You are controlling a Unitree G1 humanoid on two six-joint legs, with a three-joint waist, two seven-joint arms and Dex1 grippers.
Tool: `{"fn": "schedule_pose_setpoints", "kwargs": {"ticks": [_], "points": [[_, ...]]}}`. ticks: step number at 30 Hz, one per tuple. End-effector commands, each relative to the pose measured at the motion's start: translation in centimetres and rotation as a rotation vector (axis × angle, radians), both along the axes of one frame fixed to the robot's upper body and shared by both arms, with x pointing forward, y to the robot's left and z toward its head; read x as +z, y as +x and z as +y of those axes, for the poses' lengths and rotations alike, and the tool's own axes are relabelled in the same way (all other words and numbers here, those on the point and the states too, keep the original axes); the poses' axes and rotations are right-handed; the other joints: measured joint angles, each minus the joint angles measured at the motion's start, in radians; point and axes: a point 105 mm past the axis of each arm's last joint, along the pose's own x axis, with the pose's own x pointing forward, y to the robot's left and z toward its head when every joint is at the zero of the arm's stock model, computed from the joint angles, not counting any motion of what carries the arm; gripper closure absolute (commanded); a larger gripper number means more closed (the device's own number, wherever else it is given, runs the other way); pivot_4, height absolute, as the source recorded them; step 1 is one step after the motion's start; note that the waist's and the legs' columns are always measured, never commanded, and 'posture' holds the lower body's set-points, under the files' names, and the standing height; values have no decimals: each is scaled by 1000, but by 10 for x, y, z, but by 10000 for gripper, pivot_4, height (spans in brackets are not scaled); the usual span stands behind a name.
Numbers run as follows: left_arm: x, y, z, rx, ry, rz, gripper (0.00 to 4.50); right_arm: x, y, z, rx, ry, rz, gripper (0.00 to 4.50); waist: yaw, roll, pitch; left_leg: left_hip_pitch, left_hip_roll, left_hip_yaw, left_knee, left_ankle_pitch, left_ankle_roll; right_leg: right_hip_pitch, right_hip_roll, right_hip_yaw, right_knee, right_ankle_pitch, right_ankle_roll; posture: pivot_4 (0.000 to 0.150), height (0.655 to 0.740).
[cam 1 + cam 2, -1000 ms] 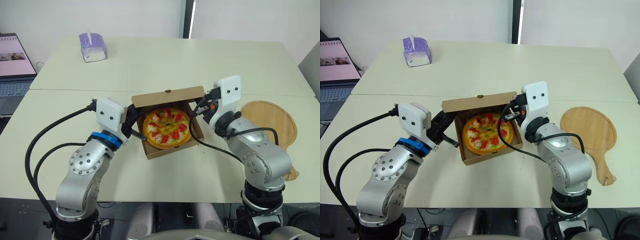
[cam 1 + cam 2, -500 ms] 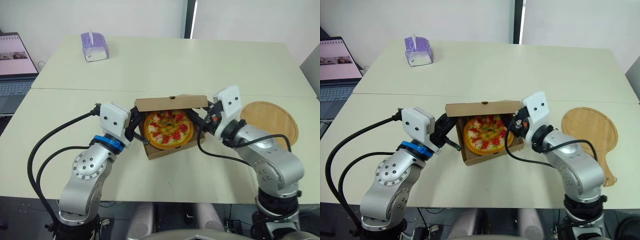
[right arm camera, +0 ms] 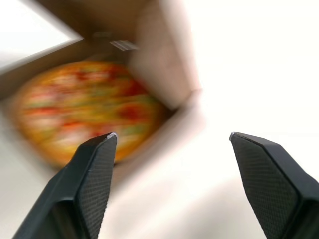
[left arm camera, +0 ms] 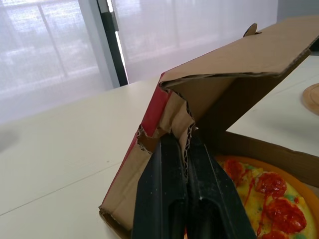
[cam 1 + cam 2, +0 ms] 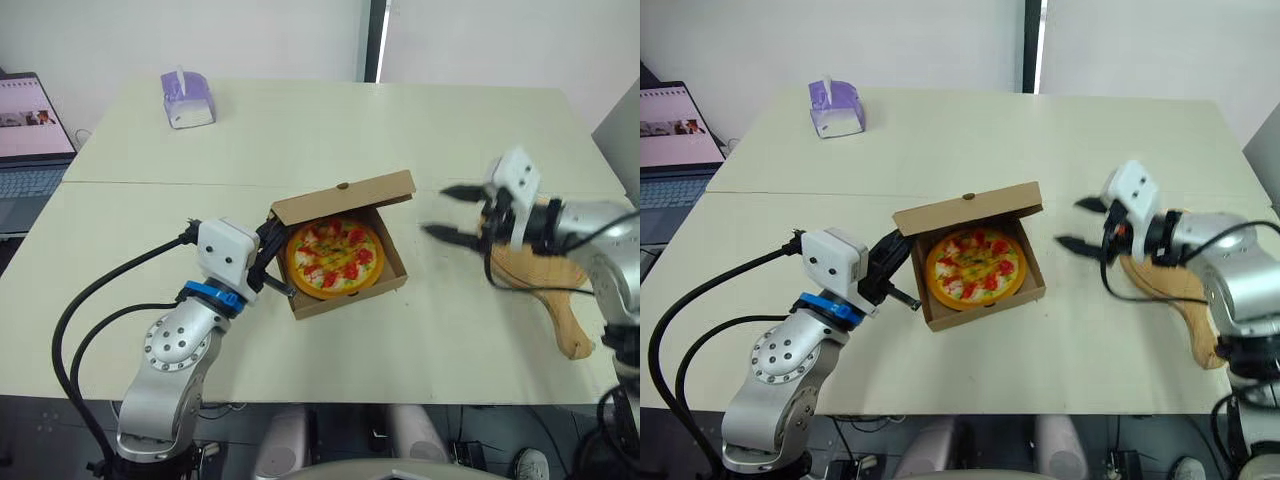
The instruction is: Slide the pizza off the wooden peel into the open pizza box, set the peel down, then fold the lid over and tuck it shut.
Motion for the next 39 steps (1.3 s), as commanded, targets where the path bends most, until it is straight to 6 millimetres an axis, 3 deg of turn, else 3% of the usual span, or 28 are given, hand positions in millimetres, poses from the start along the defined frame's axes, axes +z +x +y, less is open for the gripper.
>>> {"fn": "schedule_pose_setpoints", "kwargs": {"ticks": [1,4,8,13,18,22,30,33,36,39], "points": [[7,-3,0,1,11,-53,45000,25,25,3,-16,20,-137,19500,2,0,0,0,0,0,0,0,0,0,0,0,0,0,0,1500,7400],[6,-2,2,8,13,-55,45000,27,38,16,19,47,-151,30110,5,0,0,-1,1,-1,0,0,-1,-1,0,-1,1,0,0,1500,7400],[5,-4,3,10,17,-56,36036,22,37,39,112,103,-123,44530,10,0,0,-3,1,-1,0,1,-2,-2,-1,-1,-1,0,0,1500,7400],[4,-6,5,14,18,-56,19403,19,25,60,205,187,-61,45000,9,0,0,-3,0,-1,0,0,0,-2,-2,-1,-1,0,0,1500,7400],[-7,-22,14,43,28,-15,3437,11,7,71,276,210,-18,45000,8,1,0,-2,0,-2,-1,-1,0,-2,-3,-1,-1,0,0,1500,7400],[-13,-31,25,56,46,1,3437,10,1,75,289,225,-7,45000,6,1,0,-2,0,-1,-1,-1,0,-3,-3,-1,-1,0,0,1500,7400],[3,-36,68,103,33,-21,3437,-2,-7,73,285,222,25,45000,6,1,0,-2,0,-2,-1,-1,0,-3,-3,-2,-1,0,0,1500,7400],[7,-31,98,143,81,-18,9344,-7,-10,73,279,223,32,45000,6,2,0,-2,0,-2,-2,-1,0,-3,-3,-2,-1,0,-1,1500,7400],[22,-20,120,190,78,-57,19843,-9,-12,73,276,228,38,45000,6,2,0,-2,0,-2,-1,0,0,-3,-3,-3,0,0,-1,1500,7400],[34,-3,115,93,76,-42,29940,-13,-15,73,273,227,47,45000,10,2,0,-2,0,-3,-1,0,0,-2,-2,-4,-1,0,-1,1500,7400]]}}
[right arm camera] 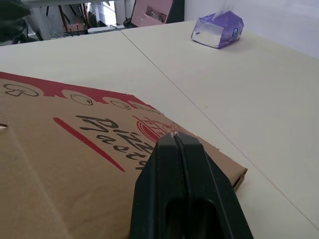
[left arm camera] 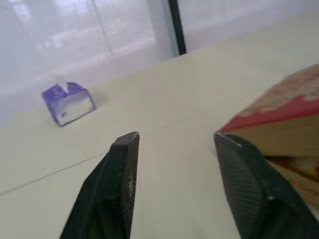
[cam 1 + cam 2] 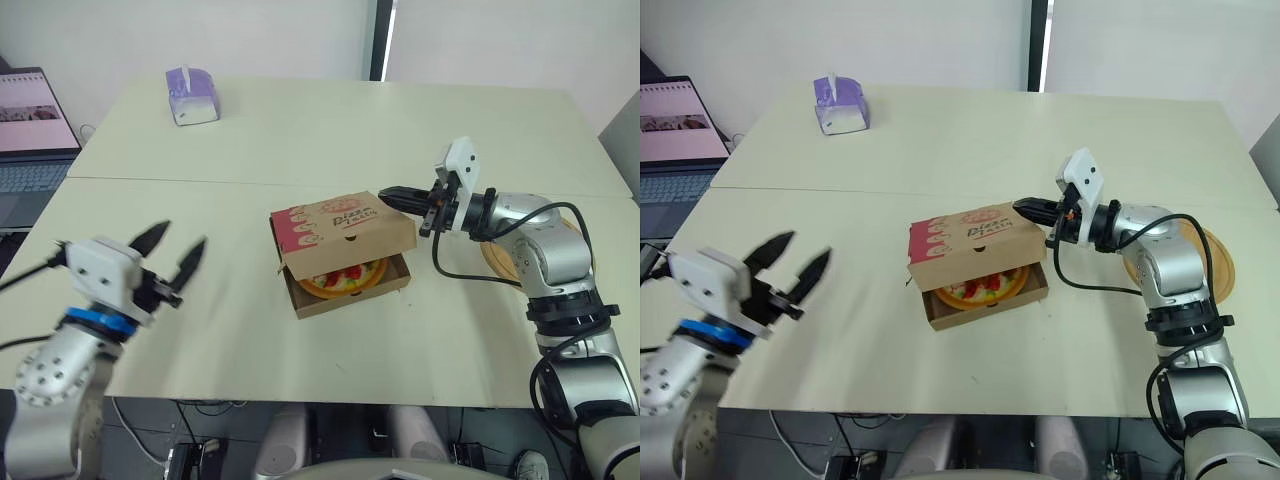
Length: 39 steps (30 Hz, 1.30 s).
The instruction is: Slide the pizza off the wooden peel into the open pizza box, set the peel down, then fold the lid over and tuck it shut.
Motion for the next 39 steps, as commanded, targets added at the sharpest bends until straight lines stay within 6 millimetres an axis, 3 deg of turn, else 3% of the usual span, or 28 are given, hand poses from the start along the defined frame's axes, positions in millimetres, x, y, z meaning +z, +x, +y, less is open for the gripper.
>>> {"fn": "schedule_pose_setpoints", "kwargs": {"ticks": [1,3,5,8,13,18,26,34,39], "points": [[20,13,-8,-102,-4,-17,32822,9,-7,1,11,20,-35,45000,3,0,0,0,0,0,0,0,0,0,0,0,0,0,0,1500,7400],[28,25,-11,-132,-44,0,39858,6,-8,0,9,13,-31,45000,1,0,0,0,-1,0,0,0,0,0,0,0,0,0,0,1500,7400],[38,38,-34,-273,-83,63,44582,1,-11,0,11,3,-20,45000,3,0,0,0,-1,0,0,0,0,0,0,0,-1,0,0,1500,7400],[48,42,-68,-463,-41,130,44582,-5,-15,-1,17,-12,-9,45000,-1,-1,1,-1,-1,0,0,2,-3,-1,0,0,-1,0,0,1500,7400],[41,37,-91,-616,44,249,44582,-8,-17,-2,20,-26,-5,45000,-22,-1,1,-1,-1,2,-1,2,-4,-3,0,2,-1,0,0,1500,7400],[16,31,-100,-693,132,368,44582,-11,-19,-2,20,-32,0,45000,-26,-1,1,-1,0,1,-1,2,-5,-3,1,2,0,0,0,1500,7400],[-21,43,-101,-689,228,481,44582,-17,-18,-14,5,-108,-13,45000,-23,-1,1,-1,0,2,-1,2,-5,-3,0,2,0,0,0,1500,7400],[-30,48,-108,-703,243,492,44582,-20,-17,-21,-9,-140,-11,45000,-19,-1,1,-1,0,2,-1,2,-4,-3,0,2,0,0,0,1500,7400],[-31,48,-108,-710,257,492,44582,-42,-7,-49,-91,-322,6,45000,-10,-1,1,-2,0,2,-1,1,-2,-3,0,2,0,0,0,1500,7400]]}}
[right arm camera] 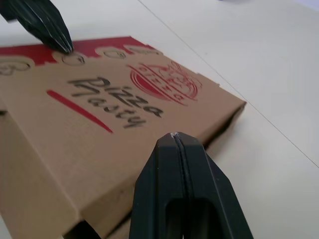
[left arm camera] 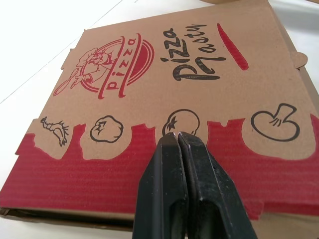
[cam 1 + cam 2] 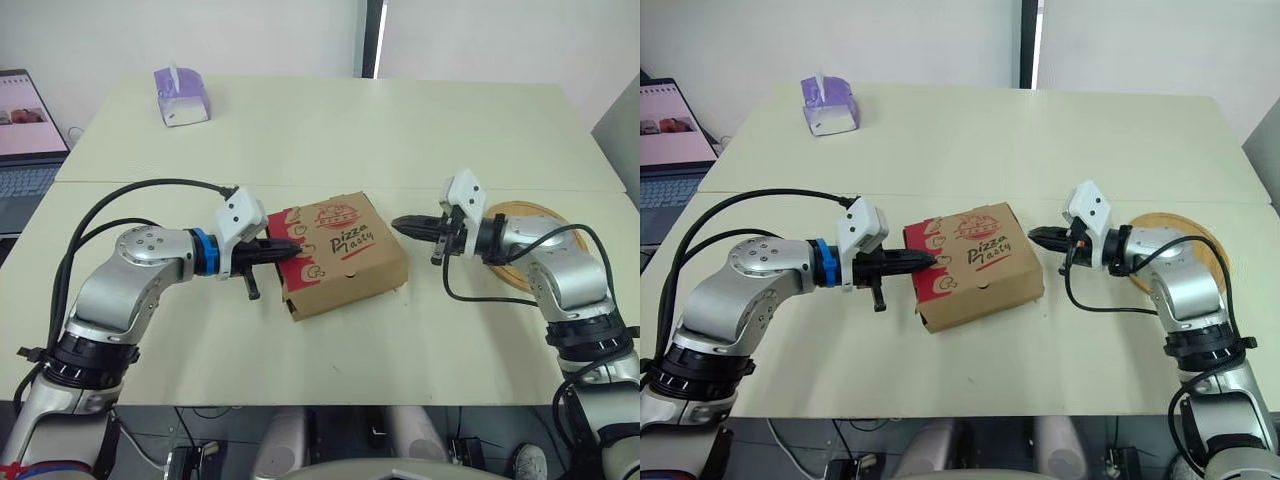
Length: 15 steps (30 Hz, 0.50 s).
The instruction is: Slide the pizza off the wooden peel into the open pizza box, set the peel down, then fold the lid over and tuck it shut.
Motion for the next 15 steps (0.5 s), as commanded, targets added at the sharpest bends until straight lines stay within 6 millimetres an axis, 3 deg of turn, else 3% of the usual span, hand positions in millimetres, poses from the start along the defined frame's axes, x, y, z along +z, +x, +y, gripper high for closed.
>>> {"fn": "schedule_pose_setpoints", "kwargs": {"ticks": [1,5,15], "points": [[9,1,-1,-18,3,-42,44582,-5,1,-9,0,-79,-31,45000,2,0,0,0,0,0,0,0,0,0,0,0,0,0,0,1500,7400],[8,3,0,-22,9,-42,44582,-18,-7,-3,65,-117,9,45000,2,0,0,0,0,0,0,0,0,0,0,0,0,0,0,1500,7400],[4,2,3,-23,29,-45,44582,-13,-29,25,179,13,104,45000,4,0,0,0,0,0,0,0,0,0,0,0,0,0,0,1500,7400]]}}
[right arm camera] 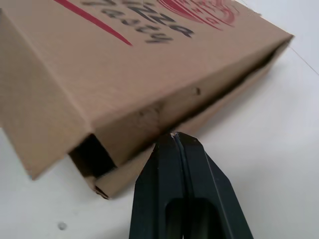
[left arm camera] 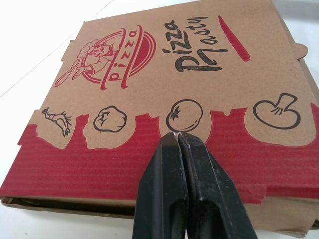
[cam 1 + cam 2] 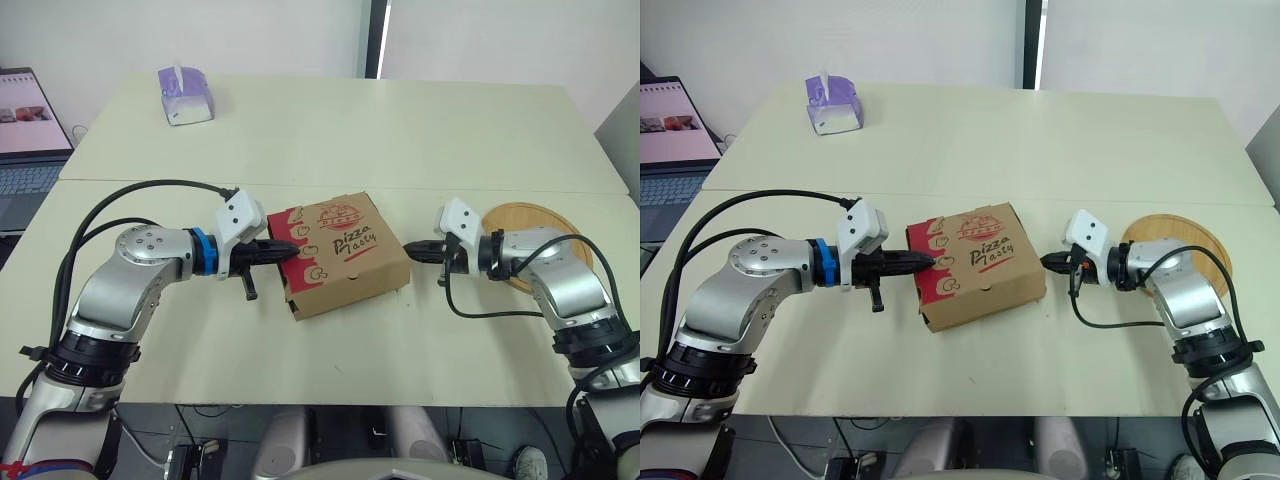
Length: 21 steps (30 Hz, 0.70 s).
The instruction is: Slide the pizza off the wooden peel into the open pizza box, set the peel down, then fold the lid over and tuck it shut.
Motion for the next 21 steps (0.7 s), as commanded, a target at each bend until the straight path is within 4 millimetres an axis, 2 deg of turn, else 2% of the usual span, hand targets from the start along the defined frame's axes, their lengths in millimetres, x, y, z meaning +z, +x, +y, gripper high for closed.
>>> {"fn": "schedule_pose_setpoints", "kwargs": {"ticks": [1,8,15,16,19,21], "points": [[6,1,1,-11,12,-39,44582,12,-10,11,48,47,-5,45000,1,0,0,0,0,0,0,0,0,0,0,0,0,0,0,1500,7400],[1,0,3,-15,31,-41,44582,12,-14,11,51,49,7,45000,1,0,0,0,0,0,0,0,0,0,0,0,0,0,0,1500,7400],[0,2,3,-16,33,-48,44582,15,4,-9,-18,-36,-86,45000,1,0,0,0,0,0,0,0,0,0,0,0,0,0,0,1500,7400],[0,3,2,-17,33,-49,44582,18,9,-14,-32,-54,-116,45000,1,0,0,0,0,0,0,0,0,0,0,0,0,0,0,1500,7400],[1,3,2,-24,35,-55,44582,44,27,-30,-81,-88,-233,45000,1,0,0,0,0,1,0,0,0,0,0,0,0,0,0,1500,7400],[1,4,1,-26,34,-59,44582,57,31,-31,-86,-65,-258,45000,1,0,0,0,0,1,0,0,-1,0,0,0,0,0,0,1500,7400]]}}
